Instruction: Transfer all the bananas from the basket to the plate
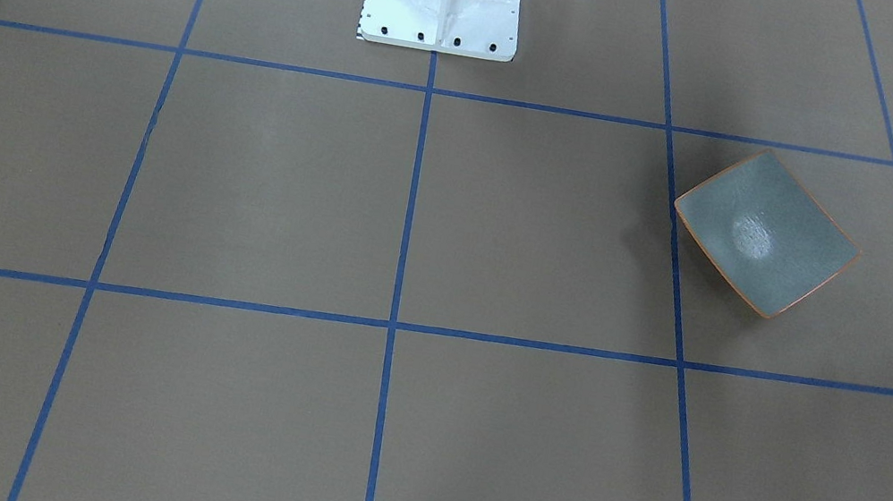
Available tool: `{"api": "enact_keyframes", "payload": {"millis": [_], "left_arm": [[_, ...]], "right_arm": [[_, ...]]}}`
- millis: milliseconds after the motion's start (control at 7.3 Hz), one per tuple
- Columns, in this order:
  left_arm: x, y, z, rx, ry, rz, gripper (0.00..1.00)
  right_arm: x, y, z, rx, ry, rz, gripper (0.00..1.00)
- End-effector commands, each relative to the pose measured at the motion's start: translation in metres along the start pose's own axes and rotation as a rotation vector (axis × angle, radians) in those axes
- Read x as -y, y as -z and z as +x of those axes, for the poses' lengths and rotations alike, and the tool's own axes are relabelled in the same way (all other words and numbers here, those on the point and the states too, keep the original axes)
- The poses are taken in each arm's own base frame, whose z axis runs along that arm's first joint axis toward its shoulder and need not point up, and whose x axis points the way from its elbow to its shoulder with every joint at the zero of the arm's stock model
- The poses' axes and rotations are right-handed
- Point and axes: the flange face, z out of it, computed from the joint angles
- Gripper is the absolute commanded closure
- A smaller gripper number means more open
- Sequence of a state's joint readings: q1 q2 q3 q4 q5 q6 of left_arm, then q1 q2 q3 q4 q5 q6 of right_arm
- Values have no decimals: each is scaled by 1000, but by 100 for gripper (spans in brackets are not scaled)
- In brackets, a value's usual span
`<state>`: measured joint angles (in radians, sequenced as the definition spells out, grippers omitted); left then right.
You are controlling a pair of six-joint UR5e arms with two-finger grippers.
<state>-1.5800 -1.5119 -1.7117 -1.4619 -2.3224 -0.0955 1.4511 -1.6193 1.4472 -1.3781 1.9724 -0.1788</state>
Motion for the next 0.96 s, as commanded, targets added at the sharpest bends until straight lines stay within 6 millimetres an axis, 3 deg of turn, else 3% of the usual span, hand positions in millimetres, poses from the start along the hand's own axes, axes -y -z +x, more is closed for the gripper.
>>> {"api": "enact_keyframes", "payload": {"millis": [0, 137, 548, 822], "left_arm": [[0, 0, 0, 0, 1, 1, 0], [0, 0, 0, 0, -1, 1, 0], [0, 1, 1, 0, -2, 2, 0], [0, 4, 4, -1, -7, 8, 0]], "right_arm": [[2, 1, 1, -9, 2, 2, 87], [3, 2, 0, -5, 3, 6, 100], [8, 17, 2, -14, 7, 34, 100], [4, 45, 24, -23, 8, 51, 100]]}}
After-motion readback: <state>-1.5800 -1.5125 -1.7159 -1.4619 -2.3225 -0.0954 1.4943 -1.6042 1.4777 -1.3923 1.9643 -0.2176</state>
